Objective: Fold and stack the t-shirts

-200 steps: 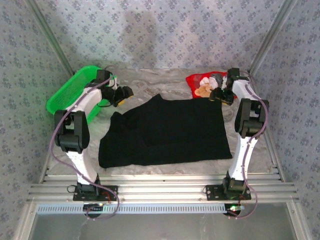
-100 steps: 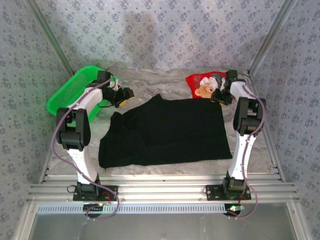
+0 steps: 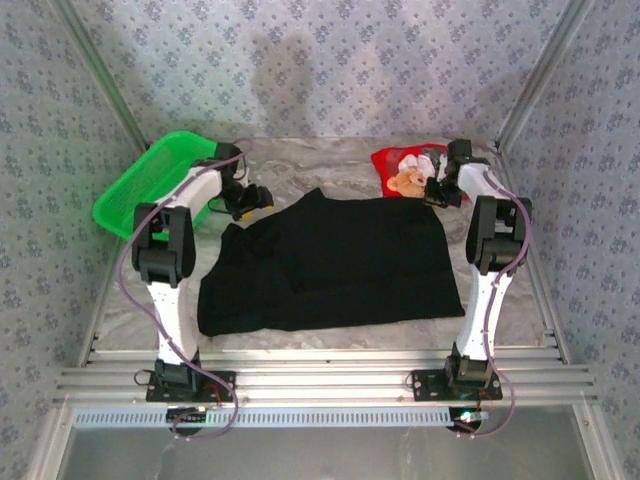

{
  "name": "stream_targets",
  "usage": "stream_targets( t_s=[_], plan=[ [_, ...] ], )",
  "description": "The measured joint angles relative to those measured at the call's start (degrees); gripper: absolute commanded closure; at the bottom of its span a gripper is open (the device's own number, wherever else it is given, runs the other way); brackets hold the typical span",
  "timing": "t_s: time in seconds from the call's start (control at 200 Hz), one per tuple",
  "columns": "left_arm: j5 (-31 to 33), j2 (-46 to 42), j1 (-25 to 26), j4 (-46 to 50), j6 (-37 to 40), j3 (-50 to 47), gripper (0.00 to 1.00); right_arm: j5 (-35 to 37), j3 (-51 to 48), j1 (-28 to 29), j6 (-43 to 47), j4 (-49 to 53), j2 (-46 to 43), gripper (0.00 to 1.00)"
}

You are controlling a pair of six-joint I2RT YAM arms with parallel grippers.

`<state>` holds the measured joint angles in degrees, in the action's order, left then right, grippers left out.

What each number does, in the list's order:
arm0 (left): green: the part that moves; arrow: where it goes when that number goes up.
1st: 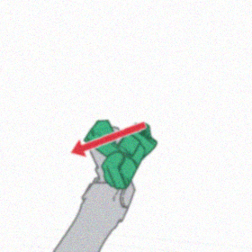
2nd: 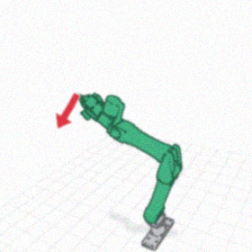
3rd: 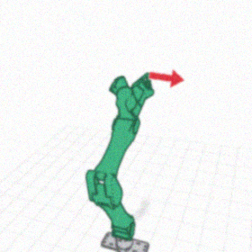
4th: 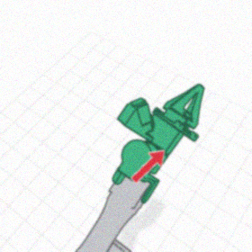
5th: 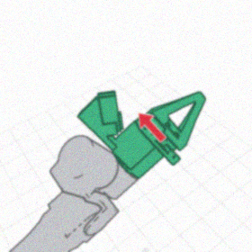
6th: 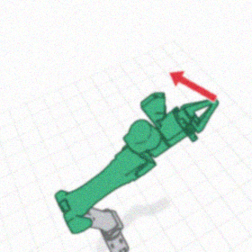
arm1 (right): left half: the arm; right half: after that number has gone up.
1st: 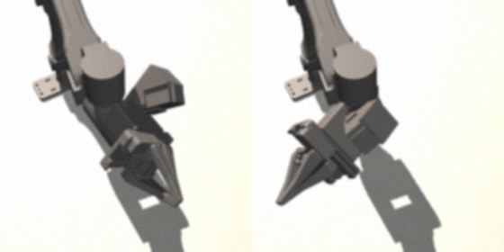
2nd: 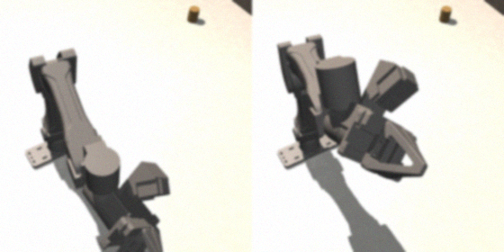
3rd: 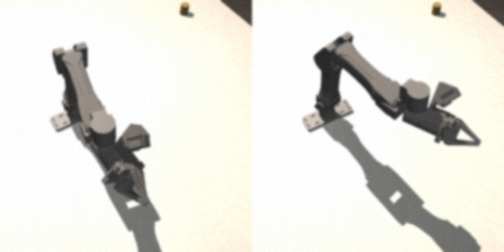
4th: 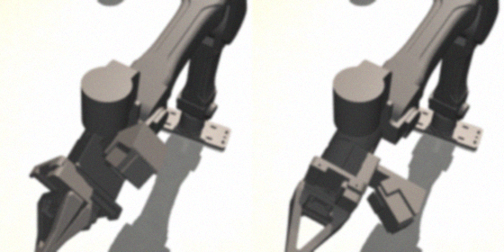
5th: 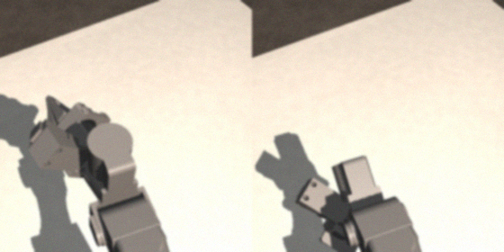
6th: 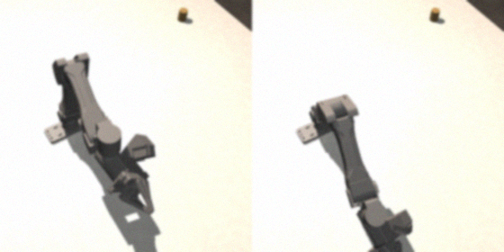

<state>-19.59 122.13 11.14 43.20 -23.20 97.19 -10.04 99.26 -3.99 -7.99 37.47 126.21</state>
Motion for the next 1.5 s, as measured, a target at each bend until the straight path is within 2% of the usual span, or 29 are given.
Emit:
stream_targets(
  t_s=[0.18,0.445,0.595,0.795,0.959,1.134,1.499],
  plan=[
    [3.9,3.8,1.7,3.3,1.7,1.9,0.39,-1.0,-0.5,0.2,0.9,0.2,-0.5,0.89],
    [6.0,7.8,2.4,5.8,2.8,8.9,0.41,-2.0,-0.7,0.2,1.4,0.8,-1.0,0.89],
    [5.3,9.5,3.1,6.3,2.5,12.2,0.40,-2.4,-0.7,0.2,1.4,0.9,-1.0,0.89],
    [4.2,14.8,4.7,7.8,2.3,24.0,0.37,-2.8,-0.8,0.2,1.4,0.9,-1.0,0.90],
    [0.5,17.3,5.8,7.5,0.5,29.1,0.35,-2.9,-0.9,0.3,1.4,0.9,-1.0,0.90],
    [-2.5,24.1,7.3,7.6,-0.7,40.2,0.35,-2.9,-0.9,0.4,1.4,0.9,-1.0,0.91],
    [-0.8,30.7,9.9,8.2,-1.2,48.6,0.35,-2.9,-1.6,1.6,1.4,0.9,-1.6,0.90]
  ],
)
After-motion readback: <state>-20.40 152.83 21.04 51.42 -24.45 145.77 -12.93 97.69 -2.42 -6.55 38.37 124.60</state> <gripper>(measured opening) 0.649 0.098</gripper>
